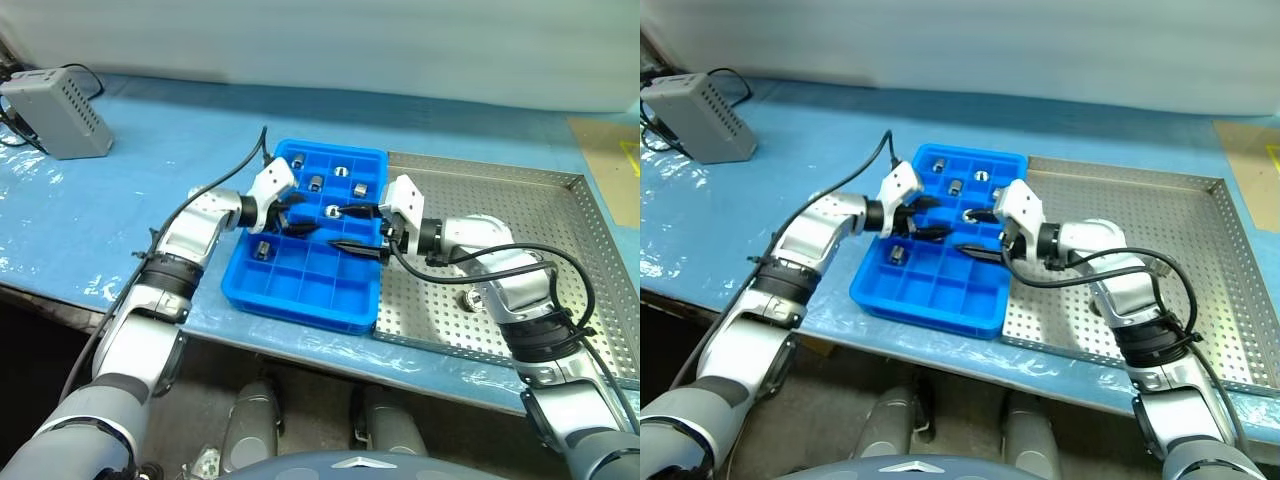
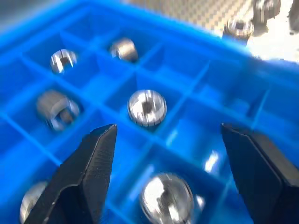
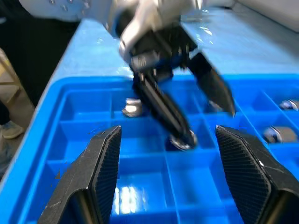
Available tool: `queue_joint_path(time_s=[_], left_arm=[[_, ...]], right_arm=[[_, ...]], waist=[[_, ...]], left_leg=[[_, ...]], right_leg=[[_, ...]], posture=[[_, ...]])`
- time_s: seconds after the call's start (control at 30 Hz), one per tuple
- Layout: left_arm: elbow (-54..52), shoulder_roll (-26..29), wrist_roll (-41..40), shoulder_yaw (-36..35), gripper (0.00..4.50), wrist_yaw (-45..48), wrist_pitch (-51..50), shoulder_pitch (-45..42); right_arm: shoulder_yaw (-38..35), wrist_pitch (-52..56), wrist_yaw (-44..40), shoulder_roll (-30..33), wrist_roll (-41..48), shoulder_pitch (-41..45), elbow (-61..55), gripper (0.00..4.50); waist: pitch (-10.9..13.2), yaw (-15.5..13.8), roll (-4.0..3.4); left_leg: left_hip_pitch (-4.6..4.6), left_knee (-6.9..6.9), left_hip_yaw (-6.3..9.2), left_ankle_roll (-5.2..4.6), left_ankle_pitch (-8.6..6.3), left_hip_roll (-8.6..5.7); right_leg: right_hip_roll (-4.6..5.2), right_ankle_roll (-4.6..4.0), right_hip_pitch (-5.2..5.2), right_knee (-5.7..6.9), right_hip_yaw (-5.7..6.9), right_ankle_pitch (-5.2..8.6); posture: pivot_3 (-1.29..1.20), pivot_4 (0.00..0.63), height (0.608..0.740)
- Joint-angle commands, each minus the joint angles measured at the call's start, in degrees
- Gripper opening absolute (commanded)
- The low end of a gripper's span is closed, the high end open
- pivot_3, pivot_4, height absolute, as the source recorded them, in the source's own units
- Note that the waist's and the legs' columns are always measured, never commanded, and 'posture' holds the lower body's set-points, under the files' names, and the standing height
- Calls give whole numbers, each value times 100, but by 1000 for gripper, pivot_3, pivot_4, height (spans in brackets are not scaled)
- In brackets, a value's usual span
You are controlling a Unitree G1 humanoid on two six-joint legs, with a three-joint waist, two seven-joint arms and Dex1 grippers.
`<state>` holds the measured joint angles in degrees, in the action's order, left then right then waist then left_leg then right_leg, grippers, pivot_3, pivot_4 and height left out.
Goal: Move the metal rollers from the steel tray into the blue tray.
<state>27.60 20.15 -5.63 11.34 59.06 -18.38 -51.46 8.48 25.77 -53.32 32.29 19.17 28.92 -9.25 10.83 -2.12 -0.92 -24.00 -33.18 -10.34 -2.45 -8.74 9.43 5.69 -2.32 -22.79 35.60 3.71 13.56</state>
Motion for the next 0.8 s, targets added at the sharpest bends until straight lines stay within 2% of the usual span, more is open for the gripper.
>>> queue_joint_path(time_s=[0.03, 0.23, 0.43, 0.67, 0.8], left_arm=[[302, -193, -112, -156, 3745, 25, 406, -515], [1910, -785, 140, 15, 3745, 166, 1323, -1402], [3674, -1690, 602, 101, 3745, -180, 2050, -2183], [4293, -2192, 933, 134, 3745, -236, 2374, -2455], [4577, -2294, 1294, 227, 3745, -847, 2162, -2528]], right_arm=[[-675, 115, 197, 282, 190, -136, -422, 3302], [-1506, 348, 497, 825, 267, -803, -887, 3302], [-2109, 819, 1102, 802, 431, -1786, -1861, 3302], [-2525, 1125, 1699, 645, 539, -2652, -2665, 3302], [-2637, 1181, 1887, 606, 550, -2918, -2852, 3302]], waist=[[0, 14, 1], [-1, 153, 2], [-1, 389, 1], [-1, 795, 1], [-1, 1044, 2]], left_leg=[[-1, 1, 0, -1, 0, 0], [-4, 7, -4, -26, 6, 0], [-12, 8, -6, -43, -5, 2], [-21, 8, -10, -62, -21, 2], [-19, 0, -9, -62, -23, 1]], right_leg=[[-1, 0, 0, -3, 0, 0], [-8, 1, 1, -23, -3, 0], [-21, 7, 9, -58, -4, -4], [-28, 13, 11, -88, -4, -6], [-31, 18, 17, -91, -2, -5]], posture=[[-326, 150, 740], [-471, 150, 740], [-616, 150, 740], [-718, 150, 740], [-745, 150, 740]])
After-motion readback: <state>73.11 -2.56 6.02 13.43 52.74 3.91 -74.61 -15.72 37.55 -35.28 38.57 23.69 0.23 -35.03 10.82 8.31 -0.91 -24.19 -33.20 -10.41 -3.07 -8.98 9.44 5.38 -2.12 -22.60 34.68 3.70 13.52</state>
